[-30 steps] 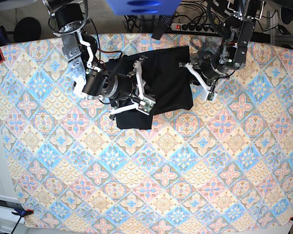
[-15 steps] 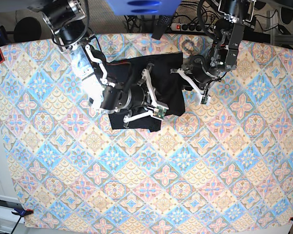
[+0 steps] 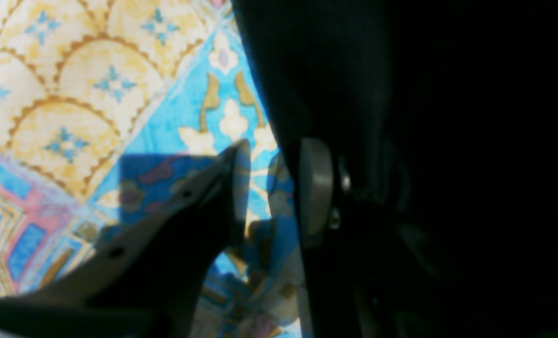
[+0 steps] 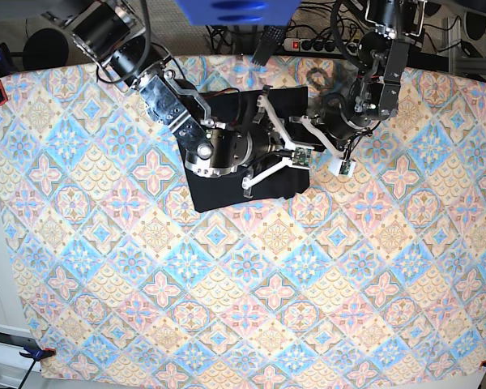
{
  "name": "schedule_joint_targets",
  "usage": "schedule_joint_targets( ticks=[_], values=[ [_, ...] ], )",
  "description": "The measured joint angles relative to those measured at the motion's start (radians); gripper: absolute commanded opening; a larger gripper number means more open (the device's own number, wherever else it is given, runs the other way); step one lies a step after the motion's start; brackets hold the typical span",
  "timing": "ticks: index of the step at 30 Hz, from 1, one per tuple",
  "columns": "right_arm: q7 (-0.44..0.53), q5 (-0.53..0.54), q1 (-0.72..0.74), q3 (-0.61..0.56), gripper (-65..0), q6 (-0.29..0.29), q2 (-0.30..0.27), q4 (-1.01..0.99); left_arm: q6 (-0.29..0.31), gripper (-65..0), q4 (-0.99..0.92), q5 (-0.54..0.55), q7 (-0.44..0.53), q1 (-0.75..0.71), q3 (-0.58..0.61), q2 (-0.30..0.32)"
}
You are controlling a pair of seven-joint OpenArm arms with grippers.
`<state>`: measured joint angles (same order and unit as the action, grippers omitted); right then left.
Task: Fold the T-shirt properly
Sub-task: 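Fold the strip in half, bringing the right gripper's end onto the left gripper, then release and press the folded bundle flat with the left gripper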
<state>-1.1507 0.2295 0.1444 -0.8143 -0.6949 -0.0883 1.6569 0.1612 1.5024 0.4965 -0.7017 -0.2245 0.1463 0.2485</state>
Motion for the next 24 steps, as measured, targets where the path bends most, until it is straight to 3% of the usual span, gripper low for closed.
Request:
schedule_joint_targets(
  ticks=[3, 5, 10, 15, 17, 21, 24],
  values=[
    [0.007, -0.049, -0.004, -0.019, -38.2, 0.0, 0.002, 0.0, 0.004, -48.3, 0.0, -0.011, 0.003, -0.004, 0.0, 0.004],
    [0.006, -0.059, -0.003, -0.018, -36.2, 0.0, 0.005, 0.004, 0.005, -48.3, 0.003, -0.002, 0.004, -0.009, 0.0, 0.007],
    [0.034, -0.052, -0.007, 0.107, -36.2, -0.004, 0.005, 0.049, -0.001, -48.3, 0.161, 0.002, -0.008, -0.098, -0.006, 0.019],
    [0.035, 0.038, -0.009, 0.284, -36.2, -0.005, -0.002, 0.145, -0.004, -48.3, 0.356, 0.0, -0.004, -0.251, -0.135, 0.071],
    [0.06, 0.095, -0.011, 0.373, -36.2, -0.005, -0.035, 0.176, -0.009, -48.3, 0.422, -0.005, -0.009, -0.311, -0.182, 0.087],
    [0.034, 0.065, -0.029, 0.523, -36.2, 0.007, -0.103, 0.166, 0.003, -48.3, 0.567, 0.005, -0.013, -0.416, -0.191, 0.101],
    [0.025, 0.07, -0.061, 0.6, -37.4, -0.001, -0.118, 0.163, 0.002, -48.3, 0.584, 0.1, -0.015, -0.409, -0.137, 0.098]
  ],
)
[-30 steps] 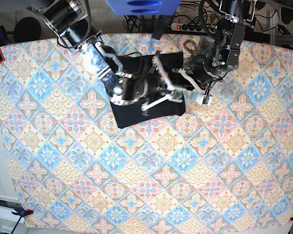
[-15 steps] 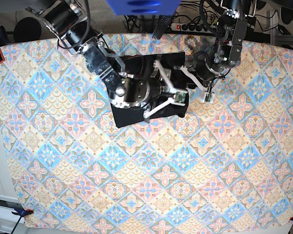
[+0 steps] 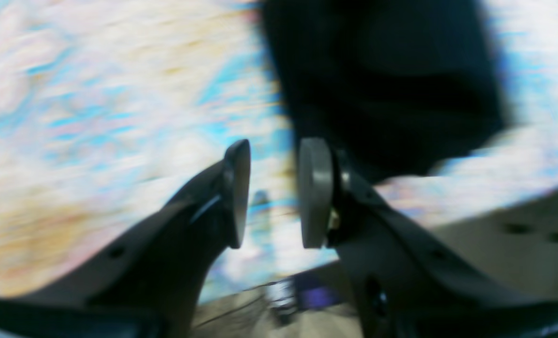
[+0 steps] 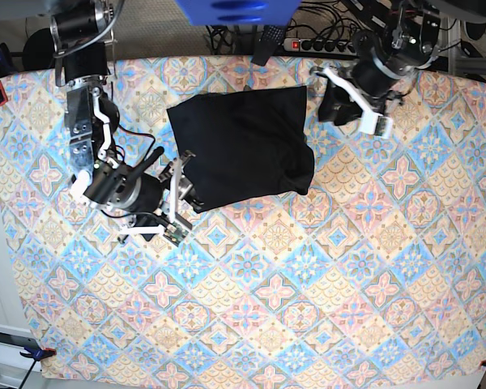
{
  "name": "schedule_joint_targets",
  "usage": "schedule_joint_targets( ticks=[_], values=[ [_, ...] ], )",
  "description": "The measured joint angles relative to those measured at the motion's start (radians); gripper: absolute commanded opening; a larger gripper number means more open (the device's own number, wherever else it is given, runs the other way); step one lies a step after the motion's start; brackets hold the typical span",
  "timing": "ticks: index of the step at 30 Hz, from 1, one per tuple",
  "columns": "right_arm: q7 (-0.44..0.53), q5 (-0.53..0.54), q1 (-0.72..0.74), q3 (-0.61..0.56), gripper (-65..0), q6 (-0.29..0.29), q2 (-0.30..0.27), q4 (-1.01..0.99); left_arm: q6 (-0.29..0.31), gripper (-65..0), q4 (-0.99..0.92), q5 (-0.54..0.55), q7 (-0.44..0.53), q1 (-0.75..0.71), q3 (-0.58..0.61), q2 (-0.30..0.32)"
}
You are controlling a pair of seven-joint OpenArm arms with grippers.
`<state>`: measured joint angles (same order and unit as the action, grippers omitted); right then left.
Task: Fold the T-shirt properly
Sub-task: 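Release and press the folded bundle flat with the left gripper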
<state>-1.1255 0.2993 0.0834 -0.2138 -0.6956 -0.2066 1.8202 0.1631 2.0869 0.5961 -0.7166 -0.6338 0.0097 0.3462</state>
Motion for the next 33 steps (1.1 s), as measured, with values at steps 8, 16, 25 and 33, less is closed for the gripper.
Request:
schedule_joint_targets(
  ticks=[8, 16, 25, 33],
  values=[
    [0.013, 0.008, -0.013, 0.192, -65.0, 0.008, -0.097, 0.0, -0.017, -48.3, -0.032, 0.127, 0.013, 0.233, 0.184, -0.101],
    [0.016, 0.02, -0.064, 0.282, -64.8, -0.007, -0.086, -0.008, -0.008, -48.3, -0.164, 0.093, -0.011, 0.323, 0.295, -0.187],
    [0.011, 0.019, -0.091, 0.295, -64.8, -0.003, -0.082, -0.005, -0.015, -48.3, -0.389, 0.069, -0.132, 0.442, 0.296, -0.193],
    [0.011, 0.019, -0.089, 0.289, -64.8, -0.003, -0.082, -0.005, -0.013, -48.3, -0.367, 0.073, -0.171, 0.396, 0.293, 0.046]
  ],
)
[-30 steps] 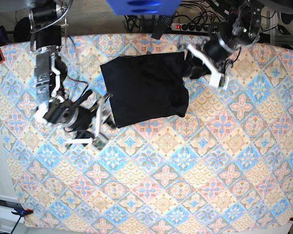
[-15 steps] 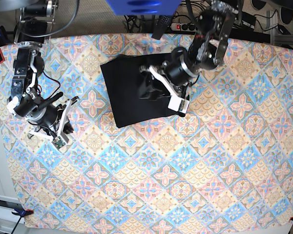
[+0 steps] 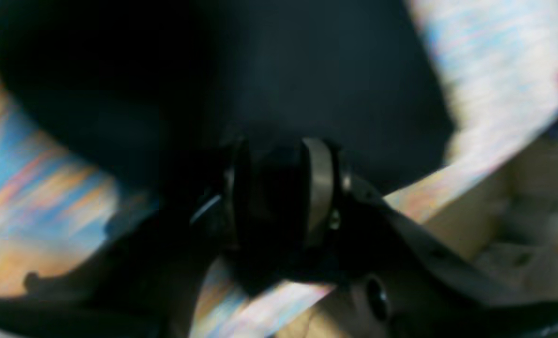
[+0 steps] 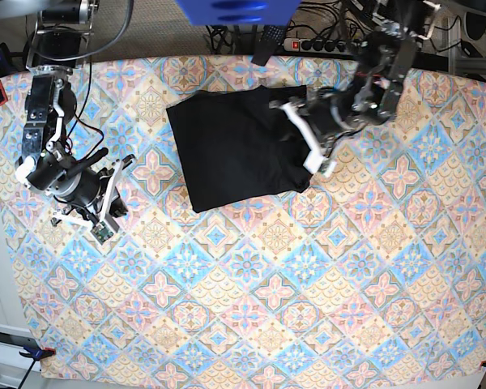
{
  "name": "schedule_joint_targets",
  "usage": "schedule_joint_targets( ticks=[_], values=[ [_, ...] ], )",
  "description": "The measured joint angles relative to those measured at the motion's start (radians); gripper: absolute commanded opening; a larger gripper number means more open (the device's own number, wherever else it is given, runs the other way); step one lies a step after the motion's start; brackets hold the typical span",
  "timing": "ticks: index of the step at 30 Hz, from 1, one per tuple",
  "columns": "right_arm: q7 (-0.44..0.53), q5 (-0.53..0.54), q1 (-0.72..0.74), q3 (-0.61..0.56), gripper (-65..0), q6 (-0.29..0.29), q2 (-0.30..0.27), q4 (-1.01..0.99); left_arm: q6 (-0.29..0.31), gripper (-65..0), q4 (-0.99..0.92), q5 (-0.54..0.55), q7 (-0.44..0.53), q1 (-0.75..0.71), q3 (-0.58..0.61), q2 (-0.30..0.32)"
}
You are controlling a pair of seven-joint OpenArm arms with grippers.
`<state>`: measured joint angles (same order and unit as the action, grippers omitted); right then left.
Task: Fold the T-shirt properly
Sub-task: 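Release and press the folded bundle flat with the left gripper, then grasp the bundle's edges with both grippers and fold it over again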
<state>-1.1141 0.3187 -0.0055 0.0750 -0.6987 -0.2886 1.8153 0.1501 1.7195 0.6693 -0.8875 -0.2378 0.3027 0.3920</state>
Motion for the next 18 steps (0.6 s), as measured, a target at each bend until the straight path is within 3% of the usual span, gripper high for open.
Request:
schedule_joint_targets(
  ticks=[5, 12, 15, 18],
  values=[
    [-0.004, -0.007, 0.0, -0.052, -64.5, 0.003, -0.004, 0.0, 0.002, -48.3, -0.003, -0.001, -0.001, -0.014, -0.015, 0.101],
    [0.018, -0.001, 0.007, -0.275, -64.4, 0.0, 0.003, -0.012, 0.003, -48.3, 0.183, 0.005, 0.027, -0.154, -0.199, 0.104],
    [0.052, -0.114, 0.046, -0.37, -64.5, -0.007, 0.005, -0.057, 0.011, -48.3, 0.28, 0.014, 0.027, -0.199, -0.194, 0.079],
    [0.108, -0.247, 0.109, -0.459, -64.6, 0.004, 0.053, -0.134, 0.015, -48.3, 0.309, 0.016, 0.037, -0.229, -0.136, 0.082]
  ],
)
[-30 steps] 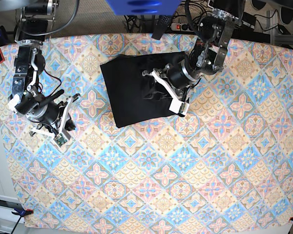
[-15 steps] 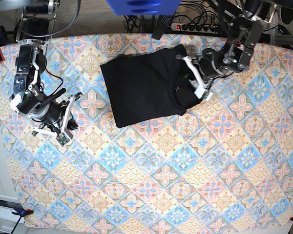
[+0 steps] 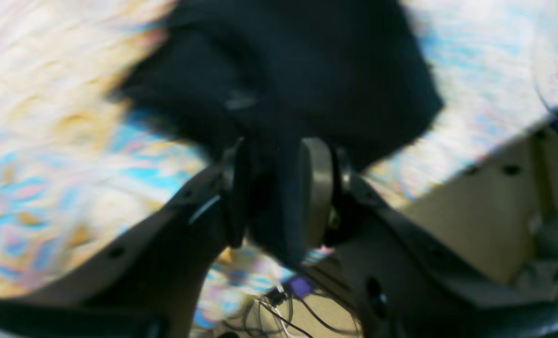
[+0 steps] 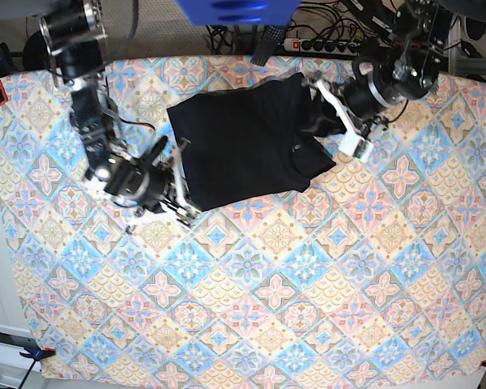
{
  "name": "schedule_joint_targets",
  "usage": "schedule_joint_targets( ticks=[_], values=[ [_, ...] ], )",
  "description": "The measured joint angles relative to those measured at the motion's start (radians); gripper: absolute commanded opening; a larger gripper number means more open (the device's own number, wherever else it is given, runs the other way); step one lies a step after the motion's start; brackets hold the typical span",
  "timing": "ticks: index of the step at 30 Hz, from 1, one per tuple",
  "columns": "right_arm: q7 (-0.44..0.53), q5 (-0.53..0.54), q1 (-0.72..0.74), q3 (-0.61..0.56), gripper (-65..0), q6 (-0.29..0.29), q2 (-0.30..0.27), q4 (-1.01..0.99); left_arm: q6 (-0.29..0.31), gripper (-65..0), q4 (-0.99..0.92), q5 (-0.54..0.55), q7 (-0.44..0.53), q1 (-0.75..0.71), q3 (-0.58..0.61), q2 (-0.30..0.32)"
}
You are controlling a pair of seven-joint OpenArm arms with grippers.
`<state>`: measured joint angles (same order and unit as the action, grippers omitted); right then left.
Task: Fold the T-shirt properly
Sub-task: 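Grasp the bundle's edges with both grippers and fold it over again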
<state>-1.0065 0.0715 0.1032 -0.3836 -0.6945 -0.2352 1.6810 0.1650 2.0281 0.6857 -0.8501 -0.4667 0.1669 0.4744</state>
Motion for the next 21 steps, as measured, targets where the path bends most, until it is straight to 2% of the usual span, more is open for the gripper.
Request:
schedule_joint_targets(
  ticks=[5, 8, 10, 13, 17, 21],
  values=[
    [0.076, -0.146, 0.039, -0.128, -64.7, -0.012, 0.05, -0.125, -0.007, -48.3, -0.014, -0.02, -0.02, 0.002, 0.132, 0.011],
    [0.096, -0.211, 0.087, -0.157, -64.7, -0.009, 0.096, -0.208, -0.002, -48.3, -0.014, -0.011, -0.013, 0.001, 0.162, 0.003],
    [0.118, -0.224, 0.13, -0.158, -64.8, -0.008, 0.125, -0.26, -0.002, -48.3, -0.023, -0.019, -0.016, 0.002, 0.164, 0.008],
    [0.159, -0.216, 0.169, -0.16, -64.8, -0.01, 0.147, -0.304, -0.01, -48.3, -0.072, -0.111, -0.042, 0.018, 0.165, 0.006],
    [0.164, -0.222, 0.23, -0.163, -64.8, -0.009, 0.145, -0.375, -0.003, -48.3, -0.145, -0.167, -0.048, 0.058, 0.262, 0.002],
    [0.175, -0.232, 0.298, -0.158, -64.8, 0.005, 0.167, -0.47, -0.003, -48.3, -0.213, -0.21, -0.042, 0.09, 0.283, -0.01]
  ],
)
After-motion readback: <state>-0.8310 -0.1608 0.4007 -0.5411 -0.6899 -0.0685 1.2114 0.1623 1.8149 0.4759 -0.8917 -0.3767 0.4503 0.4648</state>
